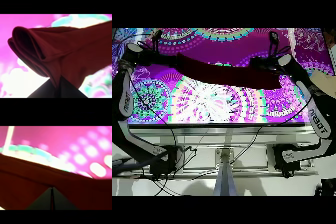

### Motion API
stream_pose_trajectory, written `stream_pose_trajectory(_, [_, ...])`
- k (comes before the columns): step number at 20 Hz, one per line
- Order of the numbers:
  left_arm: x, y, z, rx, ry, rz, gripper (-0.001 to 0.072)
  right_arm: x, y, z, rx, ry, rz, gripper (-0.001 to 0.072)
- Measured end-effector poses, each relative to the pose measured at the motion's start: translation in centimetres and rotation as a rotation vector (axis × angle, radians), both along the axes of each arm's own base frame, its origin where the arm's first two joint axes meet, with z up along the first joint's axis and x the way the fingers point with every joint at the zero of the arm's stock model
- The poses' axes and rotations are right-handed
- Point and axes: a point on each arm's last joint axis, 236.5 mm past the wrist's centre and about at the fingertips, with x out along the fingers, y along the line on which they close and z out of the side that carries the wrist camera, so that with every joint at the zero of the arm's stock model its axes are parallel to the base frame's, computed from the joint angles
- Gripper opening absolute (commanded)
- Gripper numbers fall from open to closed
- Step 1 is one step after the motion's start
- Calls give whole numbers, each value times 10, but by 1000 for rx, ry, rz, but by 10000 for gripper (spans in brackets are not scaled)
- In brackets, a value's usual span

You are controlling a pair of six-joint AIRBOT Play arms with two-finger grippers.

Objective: Fold the clothes and pants, and hang the long-sleeved shirts on hangers.

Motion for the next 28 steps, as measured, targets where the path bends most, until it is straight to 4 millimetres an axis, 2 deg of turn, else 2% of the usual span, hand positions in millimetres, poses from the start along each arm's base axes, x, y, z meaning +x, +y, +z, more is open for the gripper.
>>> stream_pose_trajectory(2, [-16, -8, 44, -10, -33, -36, 9, -2, 46, 6, -2, -45, 68, 12])
stream_pose_trajectory(5, [-43, -19, 105, -17, -85, -65, 10, -15, 121, 3, 28, -51, 168, 11])
stream_pose_trajectory(8, [-65, -25, 148, -13, -148, -79, 10, -45, 203, -7, 83, 16, 288, 12])
stream_pose_trajectory(9, [-69, -26, 156, -12, -160, -78, 10, -61, 229, -10, 97, 43, 336, 12])
stream_pose_trajectory(11, [-76, -30, 166, -12, -173, -90, 10, -89, 267, -12, 111, 75, 413, 12])
stream_pose_trajectory(12, [-78, -34, 167, -13, -175, -99, 10, -101, 280, -12, 110, 83, 446, 13])
stream_pose_trajectory(14, [-81, -48, 166, -23, -167, -128, 10, -109, 283, -15, 71, 84, 489, 13])
stream_pose_trajectory(16, [-83, -69, 158, -32, -148, -171, 10, -100, 260, -18, -8, 87, 508, 12])
stream_pose_trajectory(18, [-80, -100, 147, -50, -130, -196, 10, -75, 211, -18, -97, 97, 481, 12])
stream_pose_trajectory(21, [-67, -165, 127, -92, -123, -196, 10, -32, 107, -8, -197, 143, 362, 13])
stream_pose_trajectory(24, [-59, -251, 108, -188, -138, -167, 13, -3, -9, 7, -232, 204, 190, 18])
stream_pose_trajectory(25, [-58, -279, 102, -219, -149, -152, 81, 2, -50, 10, -233, 229, 122, 154])
stream_pose_trajectory(26, [-57, -301, 96, -242, -160, -133, 437, 2, -82, 10, -235, 255, 74, 496])
stream_pose_trajectory(27, [-57, -322, 89, -261, -167, -113, 702, 1, -111, 10, -229, 281, 26, 598])
stream_pose_trajectory(28, [-60, -338, 81, -270, -168, -104, 719, -1, -140, 9, -218, 310, -25, 598])
